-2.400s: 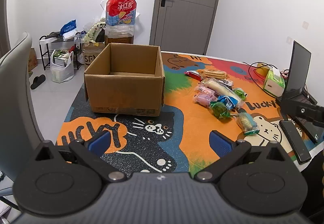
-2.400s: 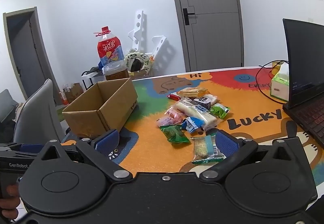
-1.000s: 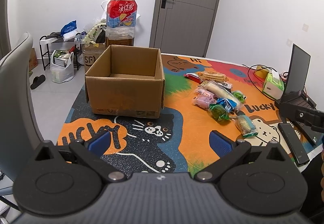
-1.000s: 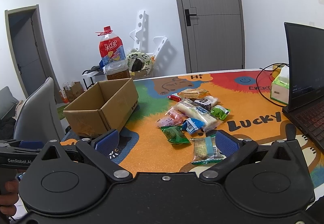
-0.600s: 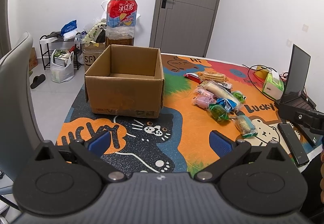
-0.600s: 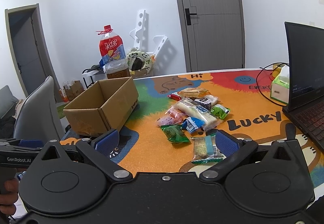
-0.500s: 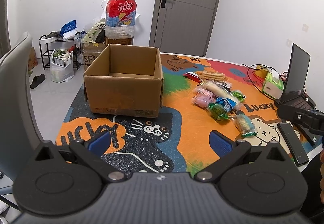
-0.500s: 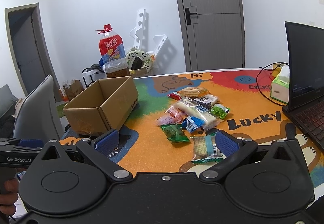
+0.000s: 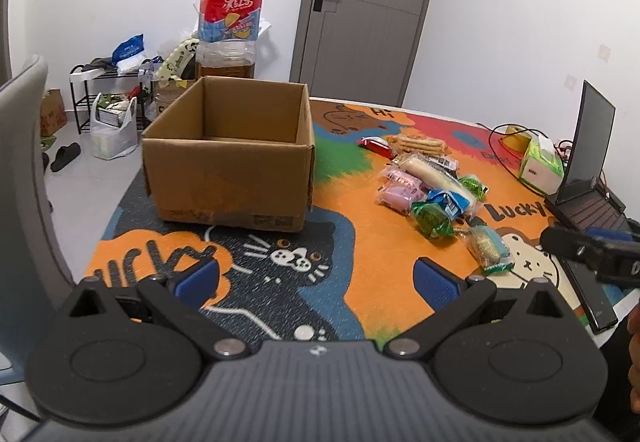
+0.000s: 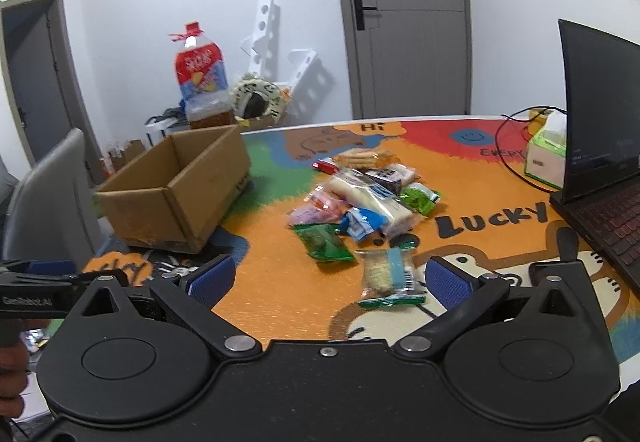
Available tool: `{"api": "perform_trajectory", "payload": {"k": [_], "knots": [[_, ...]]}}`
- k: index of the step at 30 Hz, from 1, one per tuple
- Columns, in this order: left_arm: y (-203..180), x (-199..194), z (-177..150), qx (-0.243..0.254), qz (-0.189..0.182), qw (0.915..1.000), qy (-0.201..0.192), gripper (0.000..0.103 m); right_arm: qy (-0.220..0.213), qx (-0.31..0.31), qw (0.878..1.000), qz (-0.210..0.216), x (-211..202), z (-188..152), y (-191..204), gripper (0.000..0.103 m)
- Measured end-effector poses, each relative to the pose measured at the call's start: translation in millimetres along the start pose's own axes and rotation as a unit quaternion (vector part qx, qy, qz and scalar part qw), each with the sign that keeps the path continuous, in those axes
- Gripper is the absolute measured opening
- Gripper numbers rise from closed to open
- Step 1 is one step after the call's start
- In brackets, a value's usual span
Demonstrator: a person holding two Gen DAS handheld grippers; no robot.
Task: Organize snacks
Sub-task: 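Grasp the green pouch with the left gripper while the right grasps the cake packet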
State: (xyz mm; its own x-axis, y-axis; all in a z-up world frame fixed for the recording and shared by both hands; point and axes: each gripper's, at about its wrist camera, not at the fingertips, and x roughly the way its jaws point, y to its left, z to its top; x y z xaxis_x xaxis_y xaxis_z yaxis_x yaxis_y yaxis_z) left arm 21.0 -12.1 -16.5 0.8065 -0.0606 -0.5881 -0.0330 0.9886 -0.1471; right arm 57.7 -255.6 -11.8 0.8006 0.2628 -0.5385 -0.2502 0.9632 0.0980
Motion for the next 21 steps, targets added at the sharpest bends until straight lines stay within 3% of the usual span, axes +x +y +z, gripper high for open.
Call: {"api": "perform_trajectory", "payload": {"k": [17, 21], "knots": [[-29, 66, 8, 0.008, -0.064, 0.9979, 0.008, 0.1, 0.016, 0.034, 0.999, -0.008, 56, -14, -31, 0.102], [-39, 82, 11, 0.017, -0.072, 0.9972, 0.011, 0.1, 0.026, 0.049, 0.998, -0.004, 77, -17, -39, 0.092]]}}
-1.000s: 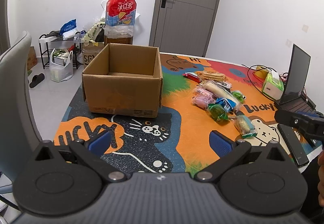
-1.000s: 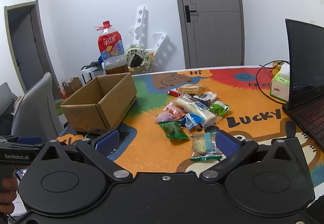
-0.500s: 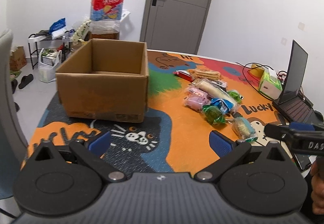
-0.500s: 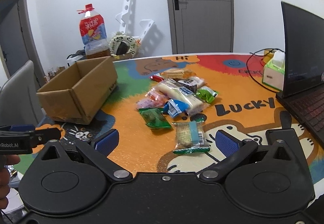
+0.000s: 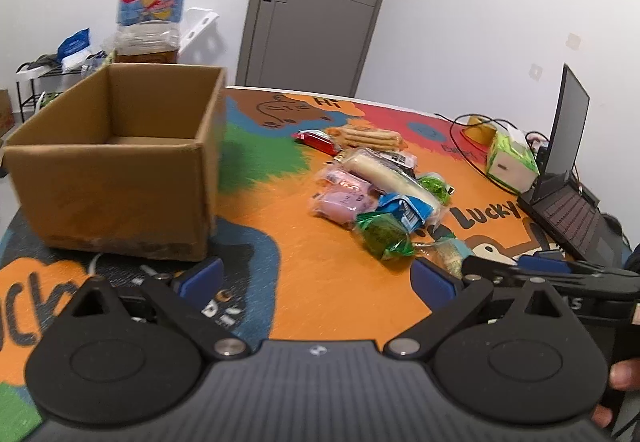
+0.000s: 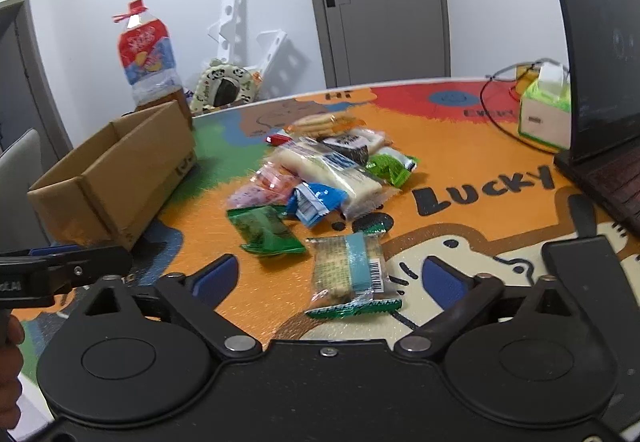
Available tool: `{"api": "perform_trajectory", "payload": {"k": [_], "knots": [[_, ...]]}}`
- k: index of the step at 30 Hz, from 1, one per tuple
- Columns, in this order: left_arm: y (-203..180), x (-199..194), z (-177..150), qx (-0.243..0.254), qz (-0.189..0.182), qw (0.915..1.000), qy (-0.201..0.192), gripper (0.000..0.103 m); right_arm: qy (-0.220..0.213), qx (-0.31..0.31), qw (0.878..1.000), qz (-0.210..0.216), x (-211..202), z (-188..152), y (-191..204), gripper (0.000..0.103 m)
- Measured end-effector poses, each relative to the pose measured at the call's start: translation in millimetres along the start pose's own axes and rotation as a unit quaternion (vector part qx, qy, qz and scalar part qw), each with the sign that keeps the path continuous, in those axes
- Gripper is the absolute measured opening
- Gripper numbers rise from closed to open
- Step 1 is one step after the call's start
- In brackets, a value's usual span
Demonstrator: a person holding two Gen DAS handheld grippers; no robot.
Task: Organize snacks
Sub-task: 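Grasp the green pouch with the left gripper while the right grasps the cake packet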
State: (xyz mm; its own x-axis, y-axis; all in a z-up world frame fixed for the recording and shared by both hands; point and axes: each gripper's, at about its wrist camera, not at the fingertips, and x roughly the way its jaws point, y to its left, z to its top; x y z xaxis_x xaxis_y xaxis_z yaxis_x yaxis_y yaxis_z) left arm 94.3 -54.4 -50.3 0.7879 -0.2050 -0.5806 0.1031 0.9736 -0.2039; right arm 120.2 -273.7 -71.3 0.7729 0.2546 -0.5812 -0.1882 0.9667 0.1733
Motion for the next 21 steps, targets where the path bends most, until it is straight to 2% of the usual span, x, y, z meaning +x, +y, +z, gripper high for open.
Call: {"api": "perform_trajectory", "payload": {"k": [4, 8, 10, 13, 14, 15, 18, 21], "knots": [[-7, 17, 2, 0.008, 0.003, 0.9999, 0.005, 0.099, 0.01, -0.002, 1.0, 0.002, 16, -4, -2, 0.083], [-12, 35, 5, 0.008, 0.009, 0.9998, 0.014, 0.094, 0.012, -0.006, 1.0, 0.003, 26, -6, -5, 0.078], [-14, 42, 7, 0.008, 0.011, 0.9998, 0.015, 0.092, 0.02, -0.006, 1.0, -0.003, 32, -8, -7, 0.071], [-19, 51, 8, 0.008, 0.014, 0.9997, 0.019, 0.091, 0.01, -0.025, 0.999, -0.019, 33, -9, -5, 0.062], [-21, 54, 9, 0.007, 0.014, 0.9997, 0.02, 0.09, 0.007, -0.028, 0.999, -0.026, 33, -9, -7, 0.053], [-24, 57, 9, 0.007, 0.013, 0.9997, 0.022, 0.09, 0.004, -0.024, 0.999, -0.028, 33, -9, -10, 0.05], [-31, 63, 9, 0.009, 0.018, 0.9996, 0.021, 0.089, -0.007, 0.003, 1.0, -0.019, 30, -9, -24, 0.049], [-38, 69, 9, 0.016, 0.022, 0.9994, 0.02, 0.086, -0.014, 0.009, 0.999, -0.033, 29, -9, -28, 0.049]]}}
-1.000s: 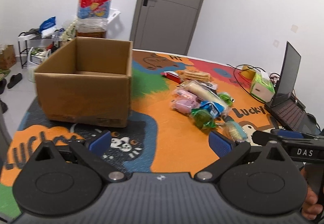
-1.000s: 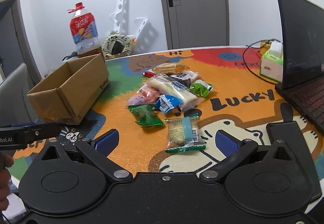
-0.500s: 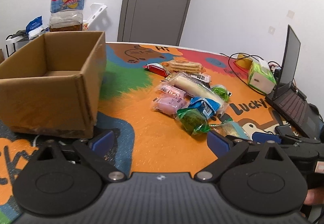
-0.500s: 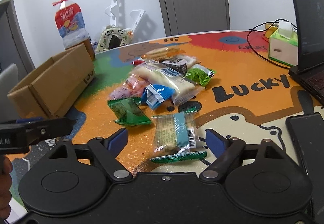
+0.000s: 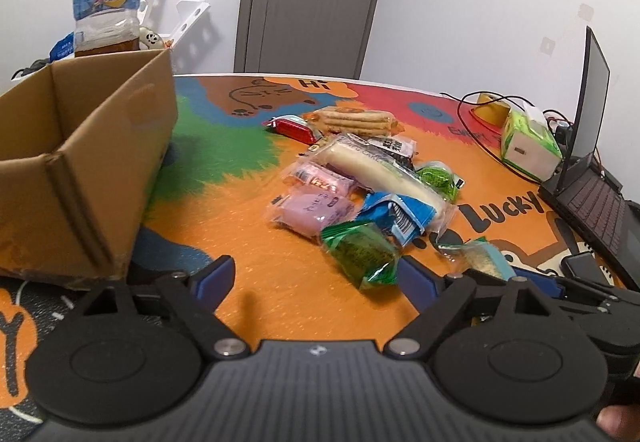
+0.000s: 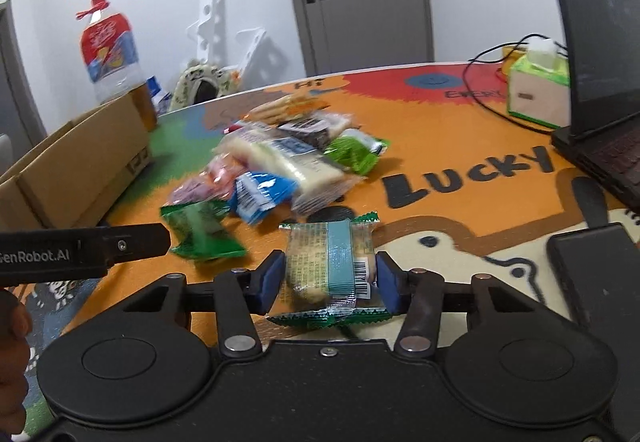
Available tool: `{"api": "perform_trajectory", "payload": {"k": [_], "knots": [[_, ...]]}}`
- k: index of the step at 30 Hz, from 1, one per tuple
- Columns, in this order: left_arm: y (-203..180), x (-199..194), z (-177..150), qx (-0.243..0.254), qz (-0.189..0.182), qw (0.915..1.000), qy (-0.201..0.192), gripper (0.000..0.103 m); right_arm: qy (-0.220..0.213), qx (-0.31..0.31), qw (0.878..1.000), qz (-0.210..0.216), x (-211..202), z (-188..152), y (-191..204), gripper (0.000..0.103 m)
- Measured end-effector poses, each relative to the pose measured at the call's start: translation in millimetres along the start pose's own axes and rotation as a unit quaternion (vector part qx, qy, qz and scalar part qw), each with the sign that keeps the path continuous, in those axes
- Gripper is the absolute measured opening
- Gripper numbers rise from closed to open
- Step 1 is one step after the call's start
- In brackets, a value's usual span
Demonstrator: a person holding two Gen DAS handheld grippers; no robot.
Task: Organize snacks
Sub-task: 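Grasp the green pouch with the left gripper while the right grasps the cake packet, then carry both snacks to the cardboard box and open both grippers inside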
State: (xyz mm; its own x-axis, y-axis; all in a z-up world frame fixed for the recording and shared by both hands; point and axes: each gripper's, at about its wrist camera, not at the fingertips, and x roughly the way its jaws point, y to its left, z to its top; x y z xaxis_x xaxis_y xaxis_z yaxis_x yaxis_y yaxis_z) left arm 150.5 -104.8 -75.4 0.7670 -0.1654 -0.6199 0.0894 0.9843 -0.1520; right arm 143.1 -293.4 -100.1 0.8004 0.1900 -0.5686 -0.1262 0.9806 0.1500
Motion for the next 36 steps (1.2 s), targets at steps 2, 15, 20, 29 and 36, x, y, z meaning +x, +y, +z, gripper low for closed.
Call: {"api": "perform_trajectory", "payload": {"k": [2, 15, 20, 29, 36], "knots": [[-4, 5, 1, 0.003, -0.001, 1.0, 0.003, 0.084, -0.002, 0.006, 1.0, 0.003, 0, 0, -3, 0.049], [-20, 41, 7, -0.009, 0.0, 0.9998, 0.018, 0.068, -0.011, 0.026, 1.0, -0.008, 3, 1, -17, 0.049], [-26, 38, 1, 0.009, 0.011, 0.9999, 0.009, 0.051, -0.014, 0.029, 0.999, 0.006, 1, 0, -13, 0.049], [-18, 18, -3, -0.003, 0.025, 0.9997, 0.005, 0.035, -0.026, 0.028, 0.999, 0.034, -2, -4, 0, 0.049], [-4, -9, -2, -0.01, 0.045, 0.9988, -0.016, 0.035, -0.043, 0.028, 0.997, 0.062, -11, -2, 11, 0.049]]}}
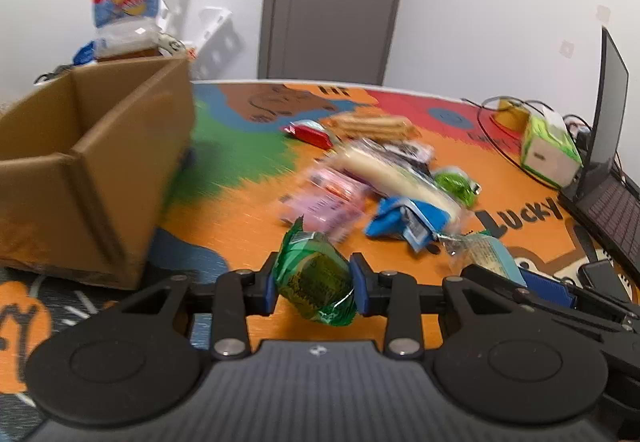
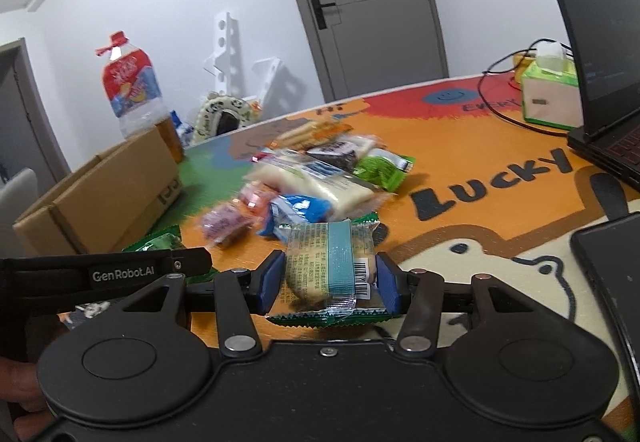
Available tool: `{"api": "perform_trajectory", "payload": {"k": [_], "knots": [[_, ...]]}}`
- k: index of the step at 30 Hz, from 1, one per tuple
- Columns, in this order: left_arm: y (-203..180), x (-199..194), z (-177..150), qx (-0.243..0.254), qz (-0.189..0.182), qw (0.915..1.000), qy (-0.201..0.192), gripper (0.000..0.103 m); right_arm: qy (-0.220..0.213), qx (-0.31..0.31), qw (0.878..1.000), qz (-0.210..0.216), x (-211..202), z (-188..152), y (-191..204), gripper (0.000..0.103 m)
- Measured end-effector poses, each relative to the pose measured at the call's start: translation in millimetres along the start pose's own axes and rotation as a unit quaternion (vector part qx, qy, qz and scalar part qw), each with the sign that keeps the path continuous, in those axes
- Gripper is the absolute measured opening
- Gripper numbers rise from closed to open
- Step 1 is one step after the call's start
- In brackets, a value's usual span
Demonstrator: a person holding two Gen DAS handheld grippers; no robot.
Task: Organize snacks
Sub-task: 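Carry both snacks to the cardboard box and open both grippers inside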
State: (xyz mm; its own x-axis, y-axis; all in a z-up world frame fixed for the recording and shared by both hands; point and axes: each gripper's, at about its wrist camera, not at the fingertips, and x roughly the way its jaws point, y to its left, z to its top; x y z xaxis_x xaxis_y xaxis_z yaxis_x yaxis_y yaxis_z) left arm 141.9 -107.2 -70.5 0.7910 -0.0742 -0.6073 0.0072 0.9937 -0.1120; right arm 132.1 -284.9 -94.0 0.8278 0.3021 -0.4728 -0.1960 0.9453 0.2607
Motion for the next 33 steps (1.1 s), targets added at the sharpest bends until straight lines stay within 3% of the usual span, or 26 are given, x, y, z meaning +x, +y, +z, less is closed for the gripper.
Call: {"api": "perform_trajectory", "payload": {"k": [20, 33], "knots": [[68, -94, 30, -0.041, 0.042, 0.9934, -0.099, 0.035, -0.032, -0.024, 0.996, 0.084, -20, 19, 67, 0.049], [132, -105, 50, -0.081, 0.069, 0.9849, -0.137, 0.035, -0.038, -0.068, 0.989, 0.123, -2, 41, 132, 0.049]]}}
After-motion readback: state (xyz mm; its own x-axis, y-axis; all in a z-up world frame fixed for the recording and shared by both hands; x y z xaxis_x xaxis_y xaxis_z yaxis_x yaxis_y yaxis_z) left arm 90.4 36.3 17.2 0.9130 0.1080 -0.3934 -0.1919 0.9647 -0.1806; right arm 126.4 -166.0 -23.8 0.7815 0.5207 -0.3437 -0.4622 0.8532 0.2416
